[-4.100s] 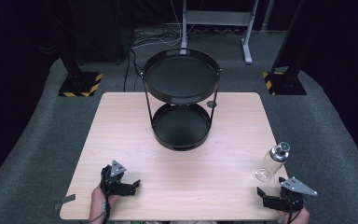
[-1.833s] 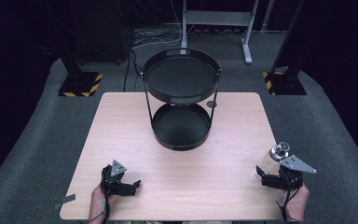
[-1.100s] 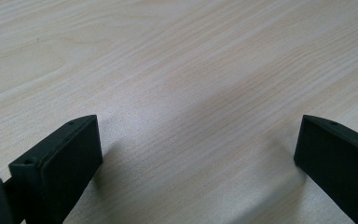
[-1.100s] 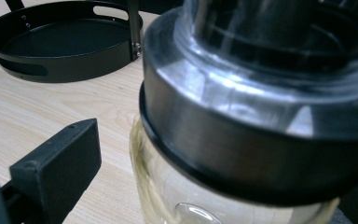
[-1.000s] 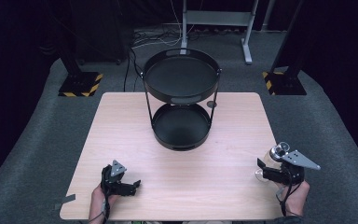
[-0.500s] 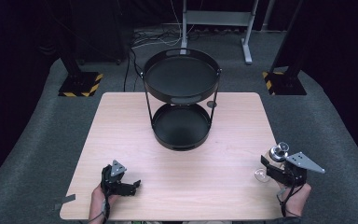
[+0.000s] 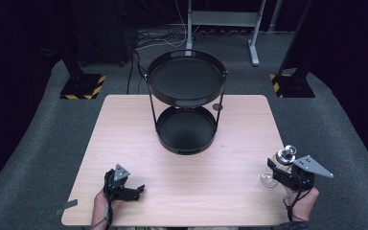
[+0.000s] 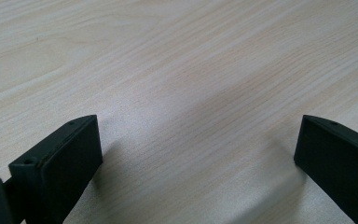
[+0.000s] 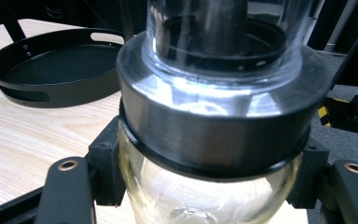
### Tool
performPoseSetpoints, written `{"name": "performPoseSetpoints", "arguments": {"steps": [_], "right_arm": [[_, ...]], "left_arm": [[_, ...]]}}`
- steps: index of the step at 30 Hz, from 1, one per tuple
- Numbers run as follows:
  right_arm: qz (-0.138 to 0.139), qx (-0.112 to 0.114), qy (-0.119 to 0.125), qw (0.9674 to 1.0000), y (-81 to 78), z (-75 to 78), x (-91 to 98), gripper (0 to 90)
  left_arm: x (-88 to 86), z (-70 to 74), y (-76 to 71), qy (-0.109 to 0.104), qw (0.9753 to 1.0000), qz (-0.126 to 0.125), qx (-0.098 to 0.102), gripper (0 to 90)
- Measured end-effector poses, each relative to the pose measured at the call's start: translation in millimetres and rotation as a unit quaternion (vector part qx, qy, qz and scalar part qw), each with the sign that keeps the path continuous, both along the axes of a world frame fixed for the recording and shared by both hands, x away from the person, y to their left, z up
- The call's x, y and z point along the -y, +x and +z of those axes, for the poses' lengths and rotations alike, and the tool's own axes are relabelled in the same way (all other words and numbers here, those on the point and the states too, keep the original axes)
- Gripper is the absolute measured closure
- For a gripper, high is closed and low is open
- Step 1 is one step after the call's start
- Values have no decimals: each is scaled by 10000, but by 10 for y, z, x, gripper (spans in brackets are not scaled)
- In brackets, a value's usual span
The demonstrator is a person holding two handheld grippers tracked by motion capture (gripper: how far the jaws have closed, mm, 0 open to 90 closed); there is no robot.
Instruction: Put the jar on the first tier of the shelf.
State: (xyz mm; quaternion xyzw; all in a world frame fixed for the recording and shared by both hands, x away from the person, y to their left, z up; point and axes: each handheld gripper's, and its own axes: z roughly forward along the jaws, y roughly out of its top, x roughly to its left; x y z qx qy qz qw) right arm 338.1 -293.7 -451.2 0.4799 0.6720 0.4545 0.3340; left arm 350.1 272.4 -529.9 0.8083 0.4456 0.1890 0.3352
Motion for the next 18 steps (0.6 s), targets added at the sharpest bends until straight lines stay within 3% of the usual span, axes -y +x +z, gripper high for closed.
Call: {"name": "performPoseSetpoints", "arguments": {"steps": [18], "right_arm": [[180, 31, -50, 9998, 58, 67, -150, 306]], "left_arm": [[2, 0, -2, 4, 10000, 3, 13, 4]]}}
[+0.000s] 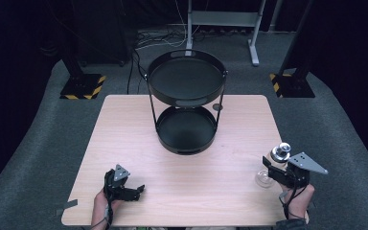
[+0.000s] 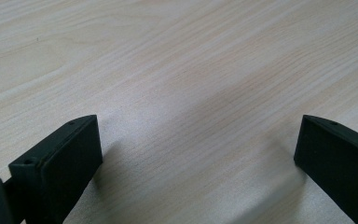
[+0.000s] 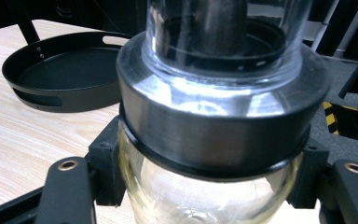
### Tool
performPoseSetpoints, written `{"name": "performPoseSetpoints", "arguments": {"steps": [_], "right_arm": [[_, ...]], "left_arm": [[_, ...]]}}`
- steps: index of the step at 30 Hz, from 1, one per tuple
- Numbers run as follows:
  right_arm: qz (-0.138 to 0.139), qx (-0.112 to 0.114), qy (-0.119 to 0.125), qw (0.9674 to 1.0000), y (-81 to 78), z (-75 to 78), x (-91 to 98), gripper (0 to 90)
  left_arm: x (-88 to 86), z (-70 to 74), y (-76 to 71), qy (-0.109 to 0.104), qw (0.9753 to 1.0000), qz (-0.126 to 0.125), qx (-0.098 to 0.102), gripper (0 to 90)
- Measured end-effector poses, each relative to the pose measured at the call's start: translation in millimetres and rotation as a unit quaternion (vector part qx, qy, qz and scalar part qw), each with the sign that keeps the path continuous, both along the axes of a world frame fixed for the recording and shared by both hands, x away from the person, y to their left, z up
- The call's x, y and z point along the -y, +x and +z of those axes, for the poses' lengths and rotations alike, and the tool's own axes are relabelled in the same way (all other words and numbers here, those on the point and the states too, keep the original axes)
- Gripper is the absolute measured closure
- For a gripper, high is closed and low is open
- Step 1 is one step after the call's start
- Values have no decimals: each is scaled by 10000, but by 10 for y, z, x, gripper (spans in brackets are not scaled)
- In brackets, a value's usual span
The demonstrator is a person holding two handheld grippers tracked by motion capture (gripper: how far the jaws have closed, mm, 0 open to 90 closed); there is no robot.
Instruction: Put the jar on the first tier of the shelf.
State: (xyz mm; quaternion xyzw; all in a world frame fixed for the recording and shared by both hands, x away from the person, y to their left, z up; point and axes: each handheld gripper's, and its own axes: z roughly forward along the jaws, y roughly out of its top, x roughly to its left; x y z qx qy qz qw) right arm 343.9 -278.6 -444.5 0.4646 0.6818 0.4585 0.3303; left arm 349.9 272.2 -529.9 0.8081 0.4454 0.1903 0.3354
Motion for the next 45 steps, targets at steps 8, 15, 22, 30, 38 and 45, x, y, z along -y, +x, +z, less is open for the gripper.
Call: {"name": "performPoseSetpoints", "arguments": {"steps": [8, 15, 22, 30, 38, 45], "right_arm": [[91, 22, -32, 10000, 31, 29, -69, 306], [165, 30, -37, 9999, 59, 45, -130, 306], [224, 34, -42, 9997, 93, 57, -177, 306], [299, 35, -40, 9995, 141, 74, -244, 306], [439, 46, -20, 9990, 213, 84, -355, 306], [530, 36, -27, 9986, 270, 93, -441, 306]], "left_arm": [[2, -1, -1, -6, 10000, 6, 11, 4], [2, -1, -1, -6, 10000, 5, 6, 4], [2, -1, -1, -7, 10000, 6, 6, 4], [2, -1, -1, -5, 10000, 6, 9, 4], [3, -1, -2, -3, 10000, 6, 13, 4], [3, -1, -2, -3, 10000, 6, 15, 4]]}}
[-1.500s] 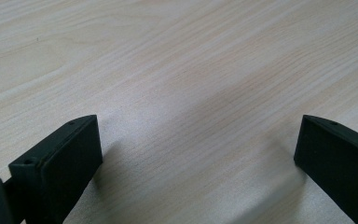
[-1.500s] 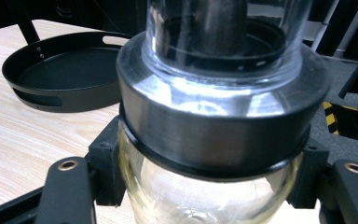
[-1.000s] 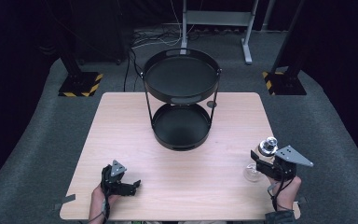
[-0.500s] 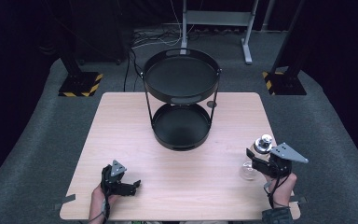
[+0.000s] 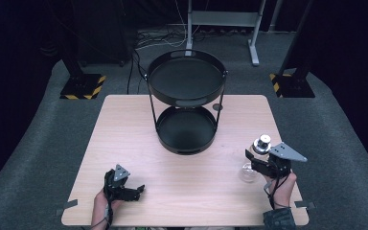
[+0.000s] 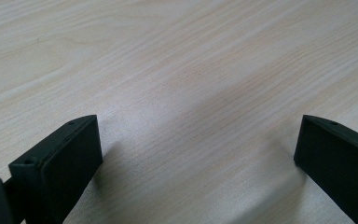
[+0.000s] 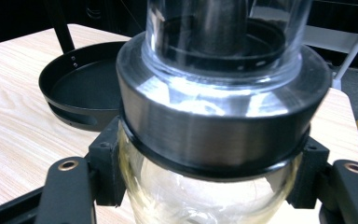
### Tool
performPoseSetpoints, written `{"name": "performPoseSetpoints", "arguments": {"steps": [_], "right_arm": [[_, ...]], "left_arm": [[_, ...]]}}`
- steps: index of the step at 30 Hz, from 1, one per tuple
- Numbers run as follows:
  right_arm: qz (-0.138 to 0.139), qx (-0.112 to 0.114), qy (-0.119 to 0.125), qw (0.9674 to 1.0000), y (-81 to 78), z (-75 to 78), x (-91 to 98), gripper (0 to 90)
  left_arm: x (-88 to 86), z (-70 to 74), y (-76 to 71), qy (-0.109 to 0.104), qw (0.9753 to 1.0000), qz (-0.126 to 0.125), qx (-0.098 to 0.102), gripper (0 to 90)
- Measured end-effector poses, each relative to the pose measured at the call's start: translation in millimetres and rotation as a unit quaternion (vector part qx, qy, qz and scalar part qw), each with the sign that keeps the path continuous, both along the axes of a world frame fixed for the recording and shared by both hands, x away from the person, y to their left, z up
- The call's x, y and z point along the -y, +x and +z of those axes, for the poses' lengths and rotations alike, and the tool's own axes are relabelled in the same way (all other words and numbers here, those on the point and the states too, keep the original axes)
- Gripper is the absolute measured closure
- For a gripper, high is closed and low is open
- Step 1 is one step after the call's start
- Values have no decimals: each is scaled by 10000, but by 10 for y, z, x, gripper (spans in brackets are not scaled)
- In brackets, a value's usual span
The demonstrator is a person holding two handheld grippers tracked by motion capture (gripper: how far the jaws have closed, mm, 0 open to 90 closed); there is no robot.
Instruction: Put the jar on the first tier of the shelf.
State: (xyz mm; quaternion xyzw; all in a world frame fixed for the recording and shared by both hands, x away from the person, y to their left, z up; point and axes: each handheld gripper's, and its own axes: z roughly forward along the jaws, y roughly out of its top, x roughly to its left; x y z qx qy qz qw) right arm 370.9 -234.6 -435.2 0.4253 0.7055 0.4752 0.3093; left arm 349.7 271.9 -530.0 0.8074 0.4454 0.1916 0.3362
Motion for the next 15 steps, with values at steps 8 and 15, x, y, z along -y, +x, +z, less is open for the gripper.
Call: {"name": "performPoseSetpoints", "arguments": {"steps": [8, 15], "right_arm": [[90, 8, -11, 10000, 60, 21, -86, 306], [166, 11, -18, 9999, 110, 37, -155, 306]], "left_arm": [[0, 0, 0, 0, 10000, 0, -2, 4], [-1, 0, 1, -4, 10000, 0, -7, 4]]}}
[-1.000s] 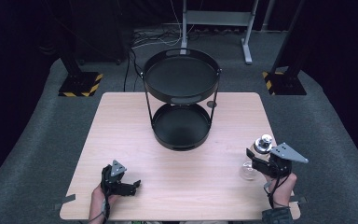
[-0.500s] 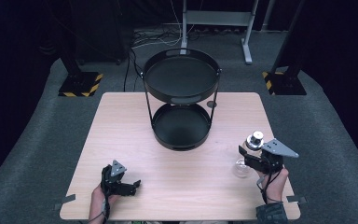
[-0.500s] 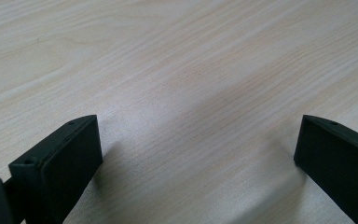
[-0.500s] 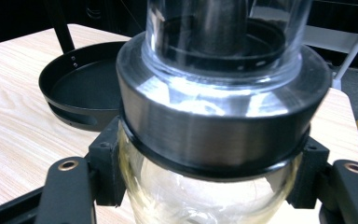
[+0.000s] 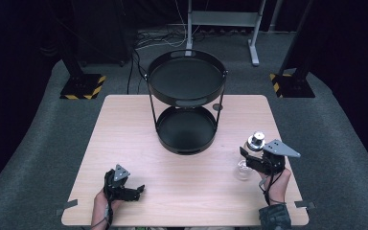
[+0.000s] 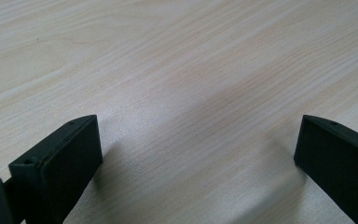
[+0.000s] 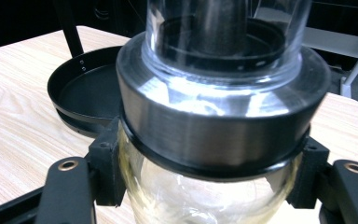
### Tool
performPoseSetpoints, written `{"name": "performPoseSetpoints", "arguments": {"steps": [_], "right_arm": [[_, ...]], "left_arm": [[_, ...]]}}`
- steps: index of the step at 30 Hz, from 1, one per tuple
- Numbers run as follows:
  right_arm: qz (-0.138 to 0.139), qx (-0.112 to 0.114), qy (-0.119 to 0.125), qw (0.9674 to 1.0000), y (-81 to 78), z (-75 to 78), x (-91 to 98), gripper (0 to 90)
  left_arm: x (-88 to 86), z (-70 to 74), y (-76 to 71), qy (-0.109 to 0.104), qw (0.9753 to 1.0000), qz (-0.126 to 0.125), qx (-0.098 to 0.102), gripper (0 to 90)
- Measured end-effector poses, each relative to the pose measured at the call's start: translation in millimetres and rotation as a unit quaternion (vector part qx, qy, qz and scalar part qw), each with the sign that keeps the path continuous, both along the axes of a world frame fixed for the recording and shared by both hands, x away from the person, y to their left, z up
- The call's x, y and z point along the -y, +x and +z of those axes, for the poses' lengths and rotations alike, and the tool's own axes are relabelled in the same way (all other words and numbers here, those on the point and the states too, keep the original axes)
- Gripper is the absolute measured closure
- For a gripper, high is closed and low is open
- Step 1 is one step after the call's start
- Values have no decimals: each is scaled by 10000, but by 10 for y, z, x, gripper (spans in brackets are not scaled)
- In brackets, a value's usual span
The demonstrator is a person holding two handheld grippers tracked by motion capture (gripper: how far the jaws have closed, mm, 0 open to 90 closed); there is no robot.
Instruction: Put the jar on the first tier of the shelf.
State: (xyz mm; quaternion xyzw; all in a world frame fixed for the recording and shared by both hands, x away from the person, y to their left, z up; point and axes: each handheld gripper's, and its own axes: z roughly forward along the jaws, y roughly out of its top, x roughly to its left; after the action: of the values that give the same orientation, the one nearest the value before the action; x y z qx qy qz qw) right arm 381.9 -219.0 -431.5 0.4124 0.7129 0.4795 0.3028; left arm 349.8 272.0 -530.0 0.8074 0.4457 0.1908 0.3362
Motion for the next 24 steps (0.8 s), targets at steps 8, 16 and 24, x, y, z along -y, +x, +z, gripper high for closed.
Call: {"name": "performPoseSetpoints", "arguments": {"steps": [8, 16, 24], "right_arm": [[102, 2, -23, 9999, 71, 27, -90, 306], [198, 7, -21, 9998, 136, 45, -176, 306], [294, 20, -34, 9996, 202, 72, -267, 306]], "left_arm": [[-1, 0, 0, 1, 10000, -1, -3, 4], [0, 0, 0, 2, 10000, -1, 0, 4], [0, 0, -1, 2, 10000, 0, 5, 4]]}}
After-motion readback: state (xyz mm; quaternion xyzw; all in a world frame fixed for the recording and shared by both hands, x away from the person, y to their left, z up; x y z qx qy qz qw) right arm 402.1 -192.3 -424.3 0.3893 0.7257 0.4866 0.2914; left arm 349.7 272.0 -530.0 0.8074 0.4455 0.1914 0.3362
